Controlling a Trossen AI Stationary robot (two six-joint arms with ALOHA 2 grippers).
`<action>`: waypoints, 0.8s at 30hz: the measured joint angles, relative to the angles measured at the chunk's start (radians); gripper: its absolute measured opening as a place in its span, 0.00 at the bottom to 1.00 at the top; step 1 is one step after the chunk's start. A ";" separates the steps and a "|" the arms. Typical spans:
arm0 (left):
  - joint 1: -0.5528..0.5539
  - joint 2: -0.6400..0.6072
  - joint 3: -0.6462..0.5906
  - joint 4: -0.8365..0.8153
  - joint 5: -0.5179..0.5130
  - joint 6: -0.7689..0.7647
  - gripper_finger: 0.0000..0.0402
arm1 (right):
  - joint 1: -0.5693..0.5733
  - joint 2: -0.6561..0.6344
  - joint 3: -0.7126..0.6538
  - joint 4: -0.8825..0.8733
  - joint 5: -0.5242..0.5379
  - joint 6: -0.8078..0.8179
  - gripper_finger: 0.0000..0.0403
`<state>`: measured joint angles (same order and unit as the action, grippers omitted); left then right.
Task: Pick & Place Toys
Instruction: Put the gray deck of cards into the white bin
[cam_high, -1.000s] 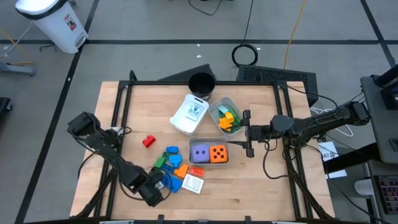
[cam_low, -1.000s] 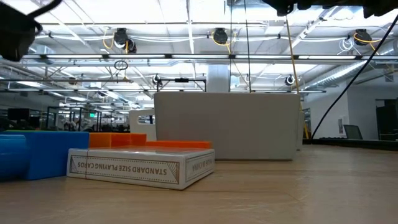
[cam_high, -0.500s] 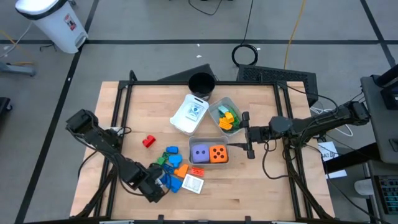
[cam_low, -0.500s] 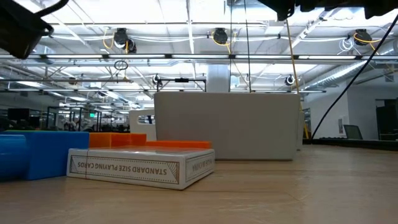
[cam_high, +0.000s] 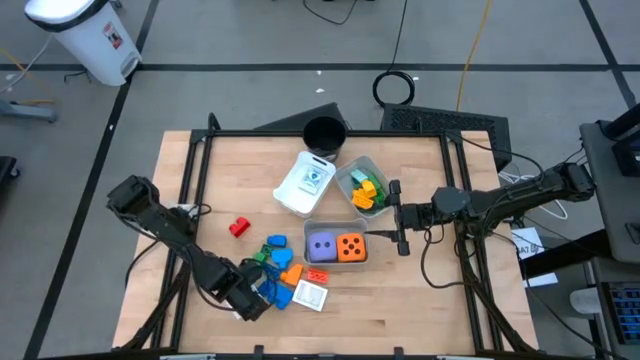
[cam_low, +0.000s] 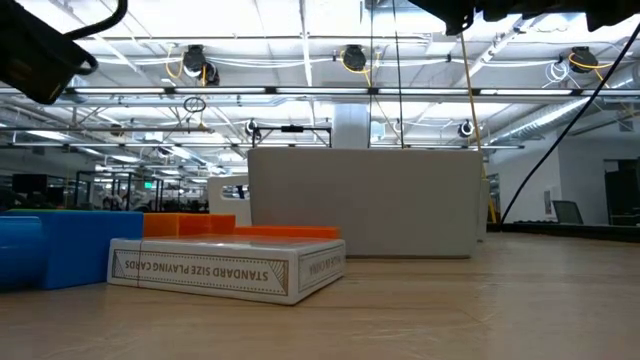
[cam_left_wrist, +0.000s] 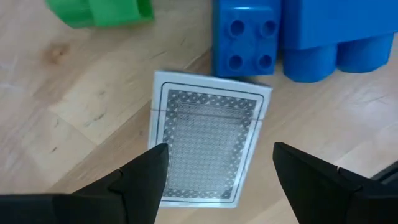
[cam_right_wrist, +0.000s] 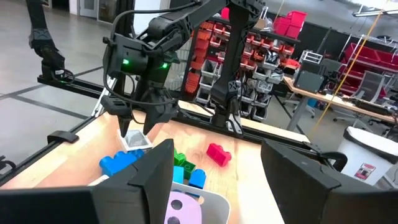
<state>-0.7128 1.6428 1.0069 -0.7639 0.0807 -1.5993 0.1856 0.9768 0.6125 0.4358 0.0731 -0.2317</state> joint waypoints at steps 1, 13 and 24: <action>0.000 0.000 0.000 -0.002 0.002 0.000 0.74 | 0.000 0.000 0.000 0.000 0.000 0.000 0.53; -0.053 0.047 0.001 -0.026 0.047 -0.017 0.94 | 0.000 0.000 0.000 -0.028 0.000 0.011 0.53; -0.110 0.047 0.001 0.083 -0.069 -0.006 0.94 | 0.000 0.000 0.000 -0.022 0.000 0.011 0.53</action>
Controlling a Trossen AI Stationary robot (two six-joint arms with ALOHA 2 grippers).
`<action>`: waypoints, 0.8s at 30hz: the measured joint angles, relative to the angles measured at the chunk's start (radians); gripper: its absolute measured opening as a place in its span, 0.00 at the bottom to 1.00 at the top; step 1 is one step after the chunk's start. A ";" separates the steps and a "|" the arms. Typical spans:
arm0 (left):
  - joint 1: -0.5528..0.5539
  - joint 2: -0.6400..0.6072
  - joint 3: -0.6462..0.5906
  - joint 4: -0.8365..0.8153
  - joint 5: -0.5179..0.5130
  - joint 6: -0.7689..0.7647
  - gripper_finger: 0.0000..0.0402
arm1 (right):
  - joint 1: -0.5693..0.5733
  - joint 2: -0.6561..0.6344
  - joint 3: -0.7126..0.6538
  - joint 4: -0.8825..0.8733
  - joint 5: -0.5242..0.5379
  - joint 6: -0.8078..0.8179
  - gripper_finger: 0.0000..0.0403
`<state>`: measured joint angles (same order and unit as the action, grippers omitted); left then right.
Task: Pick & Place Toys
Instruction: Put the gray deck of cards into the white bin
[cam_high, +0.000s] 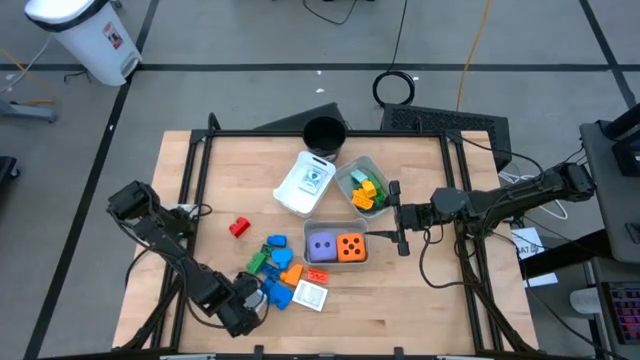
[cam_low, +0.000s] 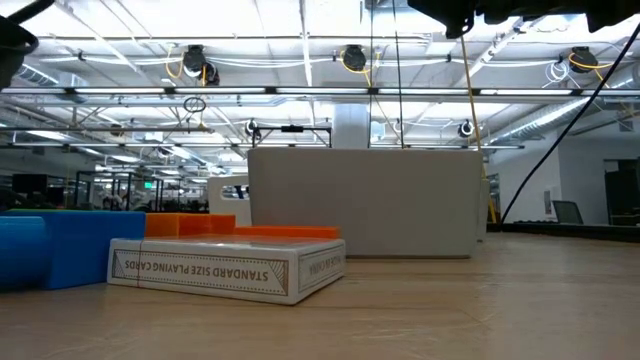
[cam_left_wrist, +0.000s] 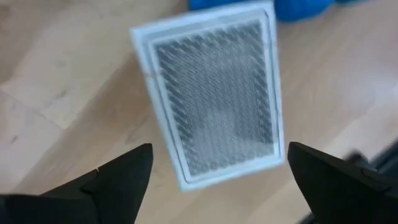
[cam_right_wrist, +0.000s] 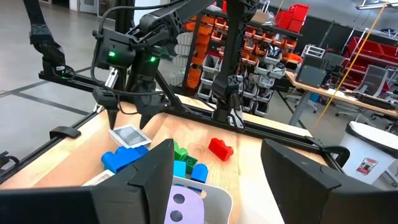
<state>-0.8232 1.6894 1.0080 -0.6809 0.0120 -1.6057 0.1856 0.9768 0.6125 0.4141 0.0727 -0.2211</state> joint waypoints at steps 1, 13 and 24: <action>-0.005 0.000 0.000 -0.003 -0.018 -0.024 0.93 | 0.000 0.000 0.000 0.000 0.000 0.000 0.53; -0.012 0.013 0.000 -0.001 -0.067 -0.170 0.93 | 0.000 0.000 0.000 0.000 0.000 0.000 0.53; 0.011 0.110 0.009 -0.049 0.119 -0.049 0.93 | 0.000 0.000 0.000 0.002 0.000 0.000 0.53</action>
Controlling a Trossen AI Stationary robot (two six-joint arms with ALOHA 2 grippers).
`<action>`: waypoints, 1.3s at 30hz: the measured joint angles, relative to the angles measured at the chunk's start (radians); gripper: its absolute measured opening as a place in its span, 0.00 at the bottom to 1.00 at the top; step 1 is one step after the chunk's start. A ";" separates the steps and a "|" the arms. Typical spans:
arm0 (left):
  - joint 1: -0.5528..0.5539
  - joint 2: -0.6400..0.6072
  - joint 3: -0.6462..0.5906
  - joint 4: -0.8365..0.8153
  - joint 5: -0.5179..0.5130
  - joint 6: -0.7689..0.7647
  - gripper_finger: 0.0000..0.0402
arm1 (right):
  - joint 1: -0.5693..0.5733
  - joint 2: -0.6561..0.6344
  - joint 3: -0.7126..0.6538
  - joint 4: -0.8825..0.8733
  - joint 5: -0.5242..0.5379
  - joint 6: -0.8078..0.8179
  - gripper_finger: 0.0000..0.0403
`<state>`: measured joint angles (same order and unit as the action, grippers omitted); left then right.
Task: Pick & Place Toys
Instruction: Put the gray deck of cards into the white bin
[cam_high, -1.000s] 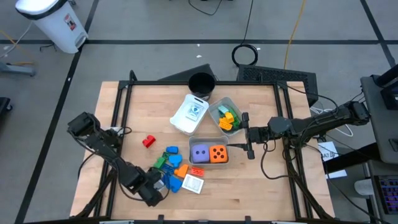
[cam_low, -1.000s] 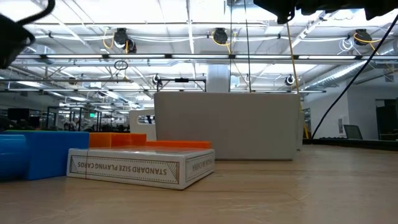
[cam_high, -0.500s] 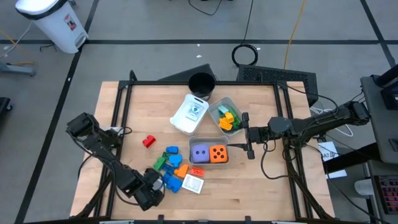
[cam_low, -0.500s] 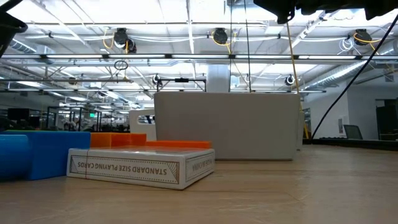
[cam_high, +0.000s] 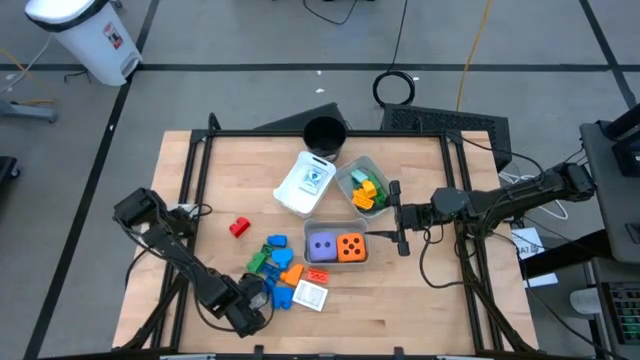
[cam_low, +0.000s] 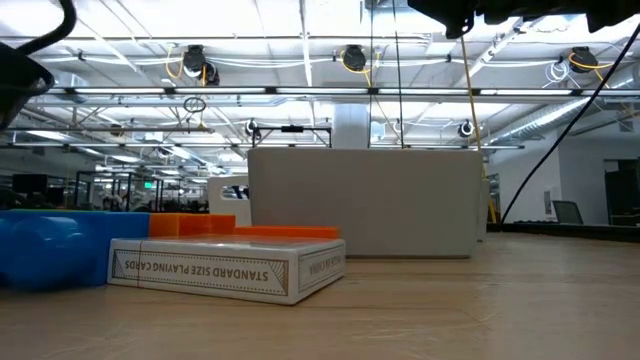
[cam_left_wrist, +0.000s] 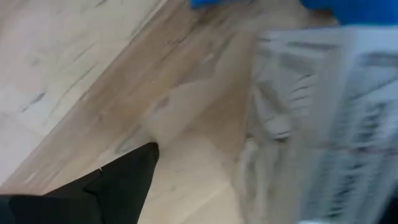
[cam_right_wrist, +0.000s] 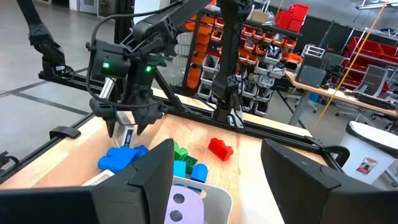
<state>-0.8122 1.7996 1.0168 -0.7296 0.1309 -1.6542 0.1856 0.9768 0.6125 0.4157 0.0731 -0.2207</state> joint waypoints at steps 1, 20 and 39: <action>0.003 -0.001 -0.001 -0.009 0.000 0.000 0.93 | 0.000 0.000 0.000 0.003 0.000 0.000 0.53; 0.000 -0.005 -0.011 0.061 -0.008 0.079 0.57 | 0.000 0.000 0.000 -0.001 0.000 0.000 0.53; 0.004 -0.108 0.080 -0.080 -0.168 0.043 0.18 | 0.000 0.031 0.000 0.011 0.000 0.005 0.53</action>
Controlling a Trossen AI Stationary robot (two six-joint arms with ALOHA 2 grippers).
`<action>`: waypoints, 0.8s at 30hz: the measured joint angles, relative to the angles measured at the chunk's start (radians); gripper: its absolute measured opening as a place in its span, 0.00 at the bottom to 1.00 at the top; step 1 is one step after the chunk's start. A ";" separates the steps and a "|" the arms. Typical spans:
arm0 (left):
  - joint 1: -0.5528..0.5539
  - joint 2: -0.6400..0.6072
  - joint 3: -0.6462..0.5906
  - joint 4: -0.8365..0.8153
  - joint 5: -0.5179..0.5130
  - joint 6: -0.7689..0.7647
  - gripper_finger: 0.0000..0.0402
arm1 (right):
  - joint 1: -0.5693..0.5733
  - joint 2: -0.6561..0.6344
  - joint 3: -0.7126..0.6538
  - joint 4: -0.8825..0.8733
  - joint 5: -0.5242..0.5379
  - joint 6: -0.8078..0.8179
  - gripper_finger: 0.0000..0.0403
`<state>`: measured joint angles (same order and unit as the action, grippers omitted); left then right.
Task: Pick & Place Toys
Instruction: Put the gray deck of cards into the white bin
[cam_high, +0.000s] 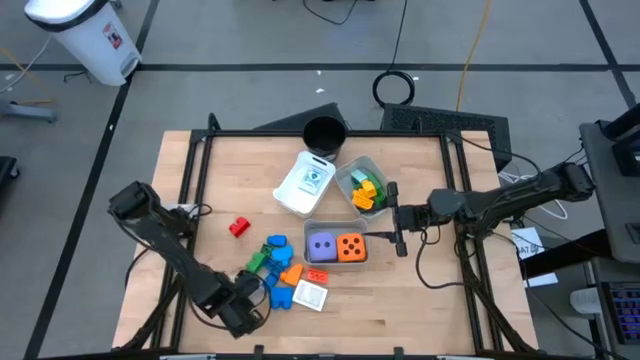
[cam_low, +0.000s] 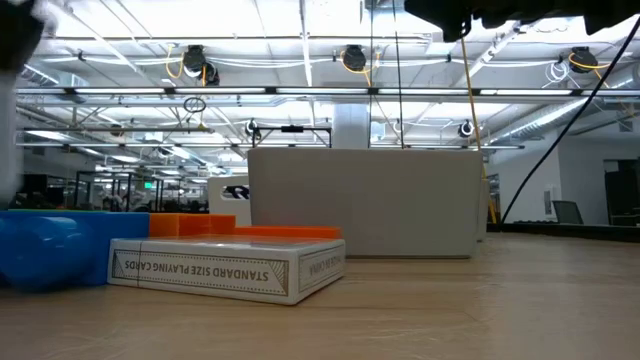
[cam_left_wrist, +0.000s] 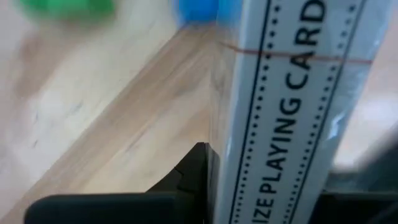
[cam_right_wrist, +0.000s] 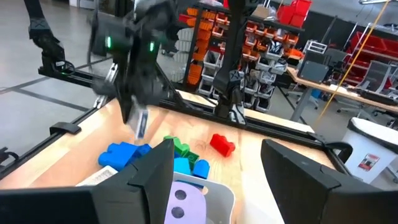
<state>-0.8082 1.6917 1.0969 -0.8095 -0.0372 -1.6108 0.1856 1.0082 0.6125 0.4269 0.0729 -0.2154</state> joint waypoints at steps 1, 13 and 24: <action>0.000 -0.016 0.018 -0.021 -0.047 0.001 0.18 | 0.000 0.009 0.000 0.009 0.000 0.008 0.53; 0.201 -0.025 0.158 -0.023 -0.497 0.465 0.18 | 0.000 0.243 0.000 0.278 -0.147 0.088 0.53; 0.368 -0.028 0.159 0.282 -0.379 0.869 0.18 | -0.016 0.474 0.101 0.352 -0.206 0.201 0.53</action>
<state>-0.4405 1.6638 1.2564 -0.5276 -0.4161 -0.7420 0.1696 1.4820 0.7134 0.7787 -0.1335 -0.0145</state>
